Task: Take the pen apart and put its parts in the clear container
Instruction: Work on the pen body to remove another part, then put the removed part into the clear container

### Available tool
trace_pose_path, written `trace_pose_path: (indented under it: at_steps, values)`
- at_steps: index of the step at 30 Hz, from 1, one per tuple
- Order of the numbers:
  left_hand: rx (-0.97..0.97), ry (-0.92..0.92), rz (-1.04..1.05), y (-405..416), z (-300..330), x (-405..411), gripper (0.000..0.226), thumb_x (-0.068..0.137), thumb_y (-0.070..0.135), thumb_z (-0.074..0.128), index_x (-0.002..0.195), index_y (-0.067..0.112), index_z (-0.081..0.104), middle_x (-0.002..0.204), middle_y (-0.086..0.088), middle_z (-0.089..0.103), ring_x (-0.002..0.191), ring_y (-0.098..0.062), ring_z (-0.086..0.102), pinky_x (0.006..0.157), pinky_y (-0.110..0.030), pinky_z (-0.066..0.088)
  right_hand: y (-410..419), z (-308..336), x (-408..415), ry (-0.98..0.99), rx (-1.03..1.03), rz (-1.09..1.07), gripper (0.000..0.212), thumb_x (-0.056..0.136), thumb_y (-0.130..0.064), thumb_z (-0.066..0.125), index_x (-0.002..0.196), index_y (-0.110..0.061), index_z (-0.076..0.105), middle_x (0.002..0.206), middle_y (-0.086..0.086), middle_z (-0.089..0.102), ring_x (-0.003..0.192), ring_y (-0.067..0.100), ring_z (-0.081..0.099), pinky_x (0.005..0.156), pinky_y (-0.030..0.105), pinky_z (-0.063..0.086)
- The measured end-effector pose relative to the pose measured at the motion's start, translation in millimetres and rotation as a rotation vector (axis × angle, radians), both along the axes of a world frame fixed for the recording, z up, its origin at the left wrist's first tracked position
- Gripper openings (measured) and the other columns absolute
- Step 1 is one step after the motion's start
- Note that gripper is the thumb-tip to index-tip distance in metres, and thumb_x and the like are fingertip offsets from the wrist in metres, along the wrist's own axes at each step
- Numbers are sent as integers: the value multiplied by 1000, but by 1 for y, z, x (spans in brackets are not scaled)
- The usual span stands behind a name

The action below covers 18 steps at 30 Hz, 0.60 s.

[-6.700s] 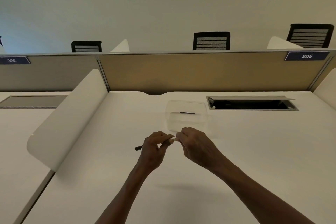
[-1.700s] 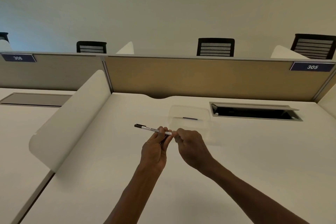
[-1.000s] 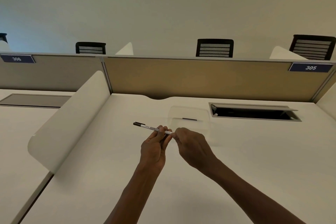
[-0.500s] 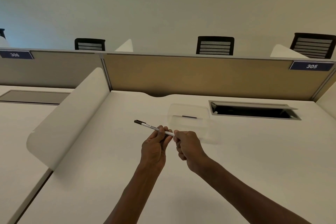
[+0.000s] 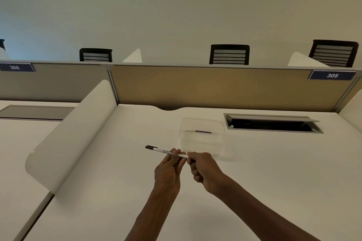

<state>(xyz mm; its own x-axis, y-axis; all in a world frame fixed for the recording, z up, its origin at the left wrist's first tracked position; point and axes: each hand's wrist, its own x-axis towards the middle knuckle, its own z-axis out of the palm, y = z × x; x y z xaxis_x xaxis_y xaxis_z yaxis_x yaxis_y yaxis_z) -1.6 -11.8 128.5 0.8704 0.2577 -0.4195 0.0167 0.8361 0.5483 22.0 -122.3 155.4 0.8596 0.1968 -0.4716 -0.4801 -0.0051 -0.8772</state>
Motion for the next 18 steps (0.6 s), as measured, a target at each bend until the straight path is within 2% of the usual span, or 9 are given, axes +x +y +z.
trace_pose_path:
  at_steps: [2,4,6,7,9,14,18]
  values:
    - [-54,28,-7,-1,2,1,13,92,3,59,97,-7,66,80,-14,75,75,-21,75,63,-26,61,-2,-1,1,-342,-292,81,39,94,-34,50,61,-15,59,47,-7,42,37,6,32,42,23,28]
    - [-152,62,-22,0,5,0,16,92,4,60,100,-8,66,92,-18,74,84,-24,74,67,-28,62,-2,-4,3,-725,-614,110,36,94,-42,52,67,-19,59,48,-10,48,43,6,44,48,17,33]
    - [-250,96,-55,0,7,1,21,92,7,61,104,-9,65,100,-21,72,91,-24,73,72,-30,60,-1,-5,5,-982,-739,75,28,92,-43,56,77,-20,62,58,-11,53,53,6,49,52,14,35]
    - [-291,109,-71,0,8,1,21,93,8,60,104,-9,65,98,-21,73,87,-23,74,72,-30,60,-2,-6,7,-1063,-734,74,25,92,-40,59,80,-19,64,63,-9,56,57,6,49,55,13,36]
    - [-365,128,-92,0,9,1,19,94,6,58,105,-8,64,94,-21,74,75,-23,75,69,-30,60,-2,-8,10,-1155,-668,111,19,91,-33,64,85,-15,68,72,-4,60,63,6,50,59,15,40]
    - [-429,136,-196,-1,11,2,26,91,7,61,112,-9,62,97,-24,73,72,-26,75,60,-34,62,-5,-13,15,-1168,-488,69,5,85,-19,72,89,-17,73,79,-7,65,69,0,55,59,12,44]
    - [-334,176,-267,0,9,5,30,90,8,63,116,-7,63,97,-21,72,76,-28,75,68,-41,62,-9,-19,20,-1000,-399,98,22,82,-10,72,96,-27,77,88,-12,62,83,0,56,64,12,45]
